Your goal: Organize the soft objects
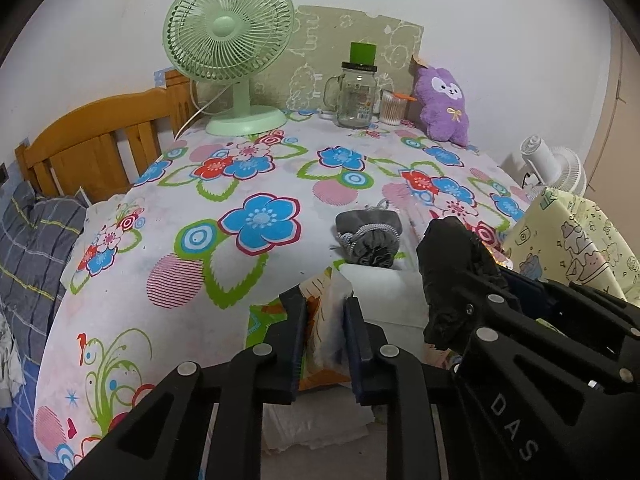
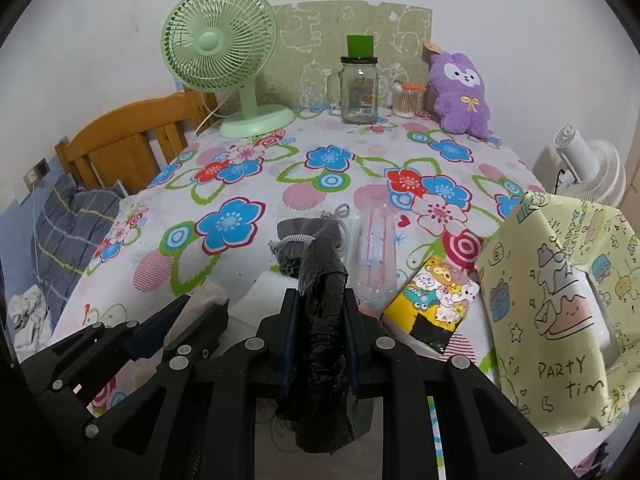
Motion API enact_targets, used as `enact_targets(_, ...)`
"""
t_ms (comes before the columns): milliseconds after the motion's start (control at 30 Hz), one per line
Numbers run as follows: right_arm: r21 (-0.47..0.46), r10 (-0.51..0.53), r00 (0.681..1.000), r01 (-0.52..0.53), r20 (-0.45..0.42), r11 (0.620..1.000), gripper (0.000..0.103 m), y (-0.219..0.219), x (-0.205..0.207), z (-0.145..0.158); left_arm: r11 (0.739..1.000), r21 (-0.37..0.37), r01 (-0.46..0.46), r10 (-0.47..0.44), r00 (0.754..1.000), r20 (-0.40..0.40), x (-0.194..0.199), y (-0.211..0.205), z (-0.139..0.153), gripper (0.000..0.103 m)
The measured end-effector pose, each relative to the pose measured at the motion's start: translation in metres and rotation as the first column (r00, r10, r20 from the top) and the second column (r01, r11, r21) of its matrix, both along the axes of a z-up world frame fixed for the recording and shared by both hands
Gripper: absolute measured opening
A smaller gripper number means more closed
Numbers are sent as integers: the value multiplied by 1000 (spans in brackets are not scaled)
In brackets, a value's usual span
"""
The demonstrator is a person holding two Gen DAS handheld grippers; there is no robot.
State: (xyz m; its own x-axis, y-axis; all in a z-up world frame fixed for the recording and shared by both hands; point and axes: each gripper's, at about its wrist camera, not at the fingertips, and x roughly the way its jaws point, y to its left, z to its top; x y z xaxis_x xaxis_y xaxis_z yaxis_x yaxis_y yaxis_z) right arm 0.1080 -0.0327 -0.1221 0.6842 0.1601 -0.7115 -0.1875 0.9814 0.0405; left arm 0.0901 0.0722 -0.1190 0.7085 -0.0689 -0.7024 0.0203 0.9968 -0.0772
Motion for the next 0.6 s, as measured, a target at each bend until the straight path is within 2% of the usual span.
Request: enact_targets(600, 33, 0, 998, -2, 55, 999, 23, -22, -13, 35, 1000, 30, 6, -7, 998, 54, -12, -21, 37, 15)
